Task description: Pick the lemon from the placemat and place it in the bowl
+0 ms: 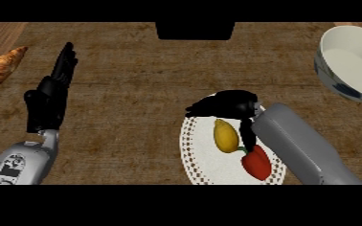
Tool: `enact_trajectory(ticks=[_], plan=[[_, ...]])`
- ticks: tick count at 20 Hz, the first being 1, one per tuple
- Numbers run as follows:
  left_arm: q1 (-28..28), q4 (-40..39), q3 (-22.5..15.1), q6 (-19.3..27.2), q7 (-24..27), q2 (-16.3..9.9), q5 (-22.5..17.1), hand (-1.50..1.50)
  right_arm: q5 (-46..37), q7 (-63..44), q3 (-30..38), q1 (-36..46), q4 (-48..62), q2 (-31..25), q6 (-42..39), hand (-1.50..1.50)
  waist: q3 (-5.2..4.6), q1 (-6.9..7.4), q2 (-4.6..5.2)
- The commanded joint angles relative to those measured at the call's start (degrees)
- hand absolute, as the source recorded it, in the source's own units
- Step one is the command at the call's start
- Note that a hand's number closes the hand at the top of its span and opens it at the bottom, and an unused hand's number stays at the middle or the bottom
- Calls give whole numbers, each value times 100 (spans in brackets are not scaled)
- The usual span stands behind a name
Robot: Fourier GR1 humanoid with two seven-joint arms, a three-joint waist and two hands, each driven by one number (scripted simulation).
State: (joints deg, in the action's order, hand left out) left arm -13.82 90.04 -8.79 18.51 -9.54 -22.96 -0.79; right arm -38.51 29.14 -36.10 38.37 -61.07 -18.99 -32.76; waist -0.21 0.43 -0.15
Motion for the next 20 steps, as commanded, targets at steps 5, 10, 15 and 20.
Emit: enact_trajectory(ticks=[5, 10, 15, 20], plan=[[-31, -438, 185, -249, 310, 276, 55, 0, -779, 1010, -231, -171, 415, 203, 838, 150, 22, -16, 34], [277, 578, 318, -422, -313, -14, 118, 0, -884, 1346, -13, -275, 716, 271, 990, 150, 25, 21, 17], [158, 202, 376, -332, -93, 300, 344, 0, -860, 1610, 220, -449, 213, 26, 712, 150, 22, -43, 10], [61, 200, 555, -524, -205, 190, 262, 0, -573, 578, 756, -594, -221, 364, 784, 150, 21, -84, -3]])
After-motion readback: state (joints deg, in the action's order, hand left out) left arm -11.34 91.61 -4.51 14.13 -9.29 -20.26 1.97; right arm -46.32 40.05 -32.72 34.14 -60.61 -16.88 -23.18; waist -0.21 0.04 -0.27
